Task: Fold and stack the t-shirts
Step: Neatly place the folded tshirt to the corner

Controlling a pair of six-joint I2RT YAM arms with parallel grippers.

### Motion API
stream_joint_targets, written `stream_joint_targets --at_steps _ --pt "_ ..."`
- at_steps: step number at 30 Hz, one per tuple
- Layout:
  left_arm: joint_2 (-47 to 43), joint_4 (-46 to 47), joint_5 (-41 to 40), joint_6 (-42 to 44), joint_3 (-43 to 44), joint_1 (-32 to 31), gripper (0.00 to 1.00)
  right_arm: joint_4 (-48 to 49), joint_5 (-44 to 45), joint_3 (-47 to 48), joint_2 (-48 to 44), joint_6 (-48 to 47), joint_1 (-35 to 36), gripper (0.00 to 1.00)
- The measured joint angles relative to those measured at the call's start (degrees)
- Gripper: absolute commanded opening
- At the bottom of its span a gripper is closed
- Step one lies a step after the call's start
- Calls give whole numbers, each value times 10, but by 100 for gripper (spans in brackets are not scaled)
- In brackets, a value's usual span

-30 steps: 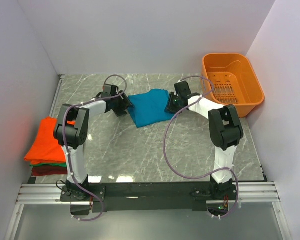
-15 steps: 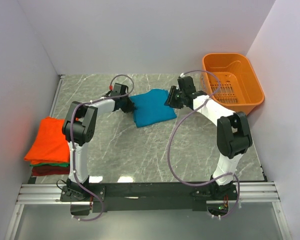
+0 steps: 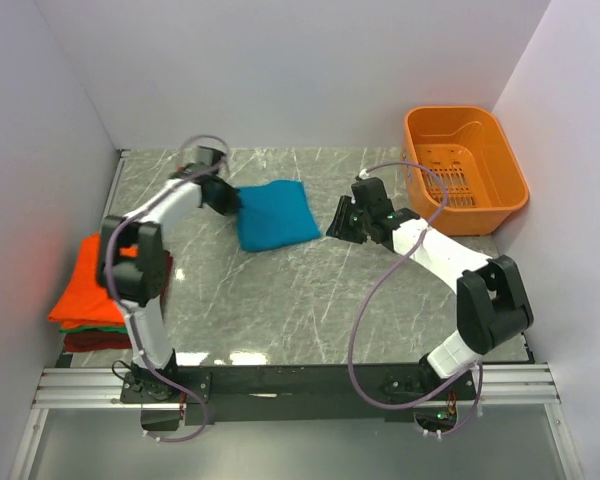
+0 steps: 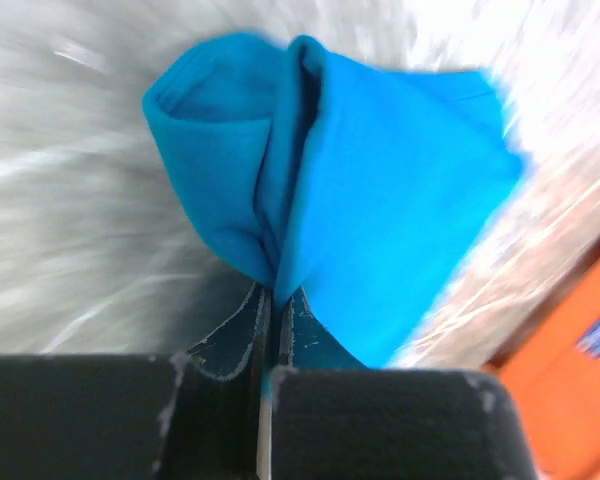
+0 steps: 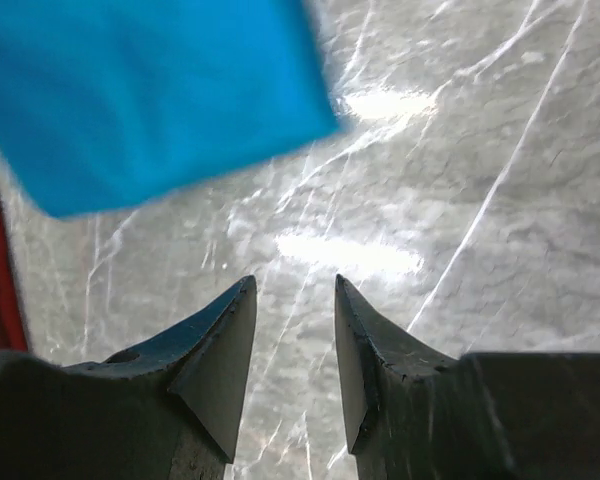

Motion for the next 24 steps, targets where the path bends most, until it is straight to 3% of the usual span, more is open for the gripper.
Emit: stream_joint_targets --at_steps 5,11,17,24 --pt "-98 -81 -50 -25 3 80 1 -3 14 -9 -37 2 20 44" --pt "-140 -207 -116 -36 63 160 0 -3 21 -25 -66 2 37 44" --pt "-169 -263 -120 -33 70 245 1 -4 23 -26 -66 2 50 44" --pt "-169 -300 -109 -9 136 322 1 -12 23 -22 -66 2 69 44"
